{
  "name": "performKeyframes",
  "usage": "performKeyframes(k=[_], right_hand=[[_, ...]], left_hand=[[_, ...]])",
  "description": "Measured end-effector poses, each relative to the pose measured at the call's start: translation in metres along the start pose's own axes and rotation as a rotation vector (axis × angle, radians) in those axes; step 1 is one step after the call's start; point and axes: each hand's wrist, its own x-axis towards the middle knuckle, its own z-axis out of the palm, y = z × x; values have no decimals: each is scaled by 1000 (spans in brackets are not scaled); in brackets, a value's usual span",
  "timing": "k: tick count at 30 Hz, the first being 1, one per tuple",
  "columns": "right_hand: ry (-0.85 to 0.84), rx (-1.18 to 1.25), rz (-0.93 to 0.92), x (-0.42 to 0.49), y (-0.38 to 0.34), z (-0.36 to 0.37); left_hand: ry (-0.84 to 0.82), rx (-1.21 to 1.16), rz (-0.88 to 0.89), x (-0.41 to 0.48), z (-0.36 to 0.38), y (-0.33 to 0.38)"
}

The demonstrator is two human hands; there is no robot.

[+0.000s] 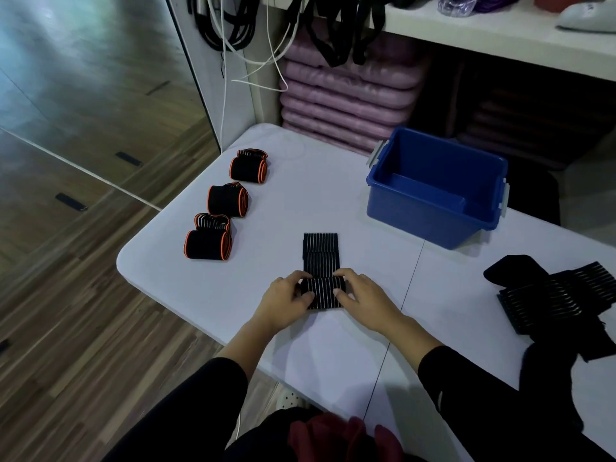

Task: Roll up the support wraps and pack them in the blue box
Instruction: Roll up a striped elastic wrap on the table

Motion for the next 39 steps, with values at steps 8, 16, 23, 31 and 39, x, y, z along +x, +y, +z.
performKeyframes(k=[8, 16, 23, 31, 39], right_hand=[[182, -40, -14, -2, 7, 11], [3, -276, -239, -4, 17, -3], [84, -146, -215, 4, 16, 3], [207, 269, 147, 13, -1, 3], [230, 375, 231, 24, -13, 7]], left_hand=[[116, 192, -79, 2, 15, 2], [141, 319, 343, -2, 7, -15], [55, 406, 321, 8, 4, -13], [67, -274, -202, 18, 5, 8], [209, -204, -247, 23, 20, 22]])
